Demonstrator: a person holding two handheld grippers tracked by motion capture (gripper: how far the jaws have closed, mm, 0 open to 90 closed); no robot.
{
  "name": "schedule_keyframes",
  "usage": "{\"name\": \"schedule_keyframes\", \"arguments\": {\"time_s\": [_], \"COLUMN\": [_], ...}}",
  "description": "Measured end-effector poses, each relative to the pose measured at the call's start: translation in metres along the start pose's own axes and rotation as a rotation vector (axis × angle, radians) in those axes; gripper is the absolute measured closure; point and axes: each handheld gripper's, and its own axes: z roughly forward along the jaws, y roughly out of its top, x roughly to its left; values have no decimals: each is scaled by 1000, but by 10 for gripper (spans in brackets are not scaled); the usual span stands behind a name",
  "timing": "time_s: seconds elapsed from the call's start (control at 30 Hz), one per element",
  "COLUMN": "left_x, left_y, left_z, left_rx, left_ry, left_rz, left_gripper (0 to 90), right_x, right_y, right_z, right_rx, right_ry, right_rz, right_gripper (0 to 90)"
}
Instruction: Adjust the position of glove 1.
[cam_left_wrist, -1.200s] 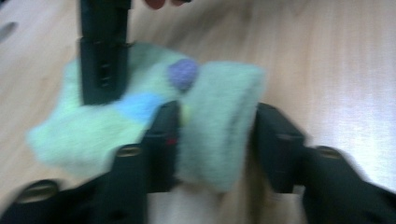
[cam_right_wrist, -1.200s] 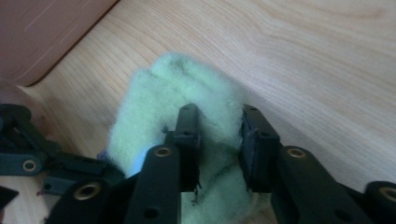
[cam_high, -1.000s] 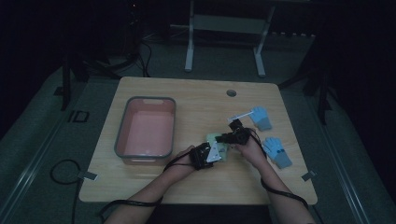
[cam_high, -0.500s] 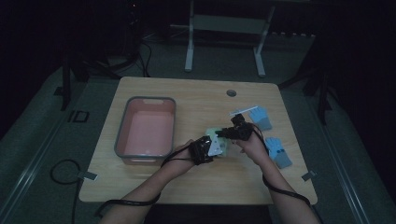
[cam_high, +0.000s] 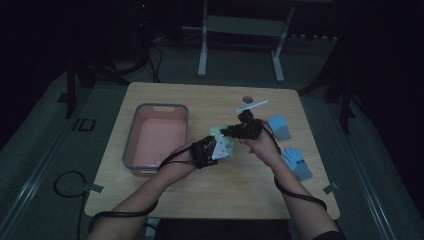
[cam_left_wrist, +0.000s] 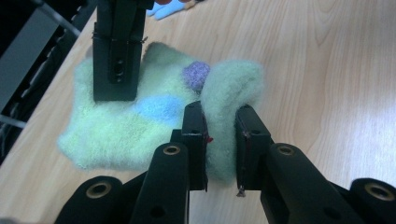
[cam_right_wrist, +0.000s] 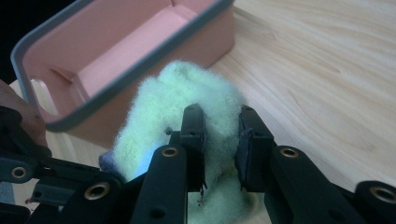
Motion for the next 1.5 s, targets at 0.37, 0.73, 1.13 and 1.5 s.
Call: {"name": "schedule_keyframes", "arguments": {"time_s": [0.37, 0.73, 1.13, 1.5], "left_x": [17, 27, 38, 42], "left_y": [-16, -42, -82, -131], "left_z": [-31, -55, -83, -88], "left_rx": [40, 80, 123, 188], "left_ry": [20, 41, 61, 39], "left_rz": [11, -13, -45, -73], "left_gripper": [773, 773, 773, 773], "right_x": [25, 51, 85, 104], "right_y": [33, 56, 80, 85], "right_z": [14, 41, 85, 128], "right_rx": [-8, -9, -10, 19], "right_ry": [34, 68, 125, 175], "right_rz": [-50, -87, -115, -111], "right_gripper": [752, 752, 752, 752]}}
